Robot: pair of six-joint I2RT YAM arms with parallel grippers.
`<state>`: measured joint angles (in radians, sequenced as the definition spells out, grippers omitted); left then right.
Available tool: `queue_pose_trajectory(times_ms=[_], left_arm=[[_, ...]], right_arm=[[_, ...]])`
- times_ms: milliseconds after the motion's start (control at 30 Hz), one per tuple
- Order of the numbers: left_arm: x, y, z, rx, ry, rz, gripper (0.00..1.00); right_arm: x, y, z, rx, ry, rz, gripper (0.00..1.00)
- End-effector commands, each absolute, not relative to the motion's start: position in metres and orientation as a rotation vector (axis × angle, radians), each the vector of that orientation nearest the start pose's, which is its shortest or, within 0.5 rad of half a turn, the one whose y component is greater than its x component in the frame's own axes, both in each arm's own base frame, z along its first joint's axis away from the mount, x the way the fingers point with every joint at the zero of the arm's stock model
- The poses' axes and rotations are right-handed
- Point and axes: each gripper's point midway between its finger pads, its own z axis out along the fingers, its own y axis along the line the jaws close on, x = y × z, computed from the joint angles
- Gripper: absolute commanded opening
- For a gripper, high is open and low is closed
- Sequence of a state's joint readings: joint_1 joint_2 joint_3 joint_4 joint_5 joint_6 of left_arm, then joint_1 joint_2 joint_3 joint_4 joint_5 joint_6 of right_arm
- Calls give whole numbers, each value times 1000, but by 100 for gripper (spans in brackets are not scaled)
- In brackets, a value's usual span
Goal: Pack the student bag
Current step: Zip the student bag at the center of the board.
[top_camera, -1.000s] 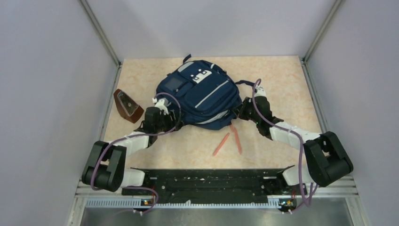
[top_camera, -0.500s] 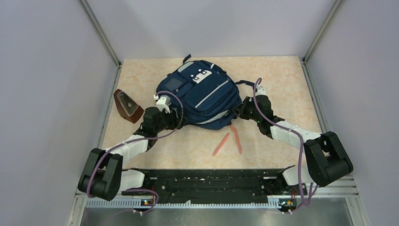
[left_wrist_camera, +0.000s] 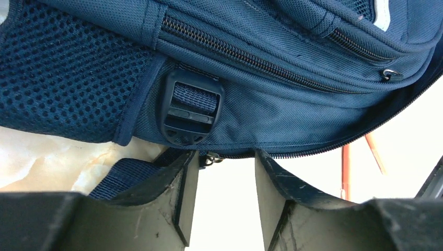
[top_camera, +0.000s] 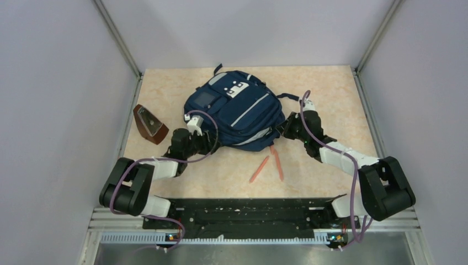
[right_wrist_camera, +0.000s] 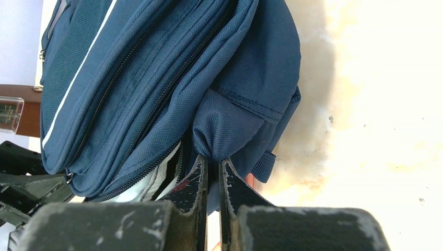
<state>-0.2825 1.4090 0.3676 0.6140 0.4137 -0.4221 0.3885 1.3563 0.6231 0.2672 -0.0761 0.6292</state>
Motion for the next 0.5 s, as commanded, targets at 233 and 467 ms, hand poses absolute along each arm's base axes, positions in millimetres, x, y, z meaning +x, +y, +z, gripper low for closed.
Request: queue_pose_trajectory(times_ms=[233, 467], left_arm=[[307, -187, 72, 165, 1978, -917, 42], [302, -194, 72, 194, 1971, -972, 48]], right_arm=[[372, 175, 181, 193, 1880, 734, 0], [372, 174, 182, 195, 1877, 745, 0]])
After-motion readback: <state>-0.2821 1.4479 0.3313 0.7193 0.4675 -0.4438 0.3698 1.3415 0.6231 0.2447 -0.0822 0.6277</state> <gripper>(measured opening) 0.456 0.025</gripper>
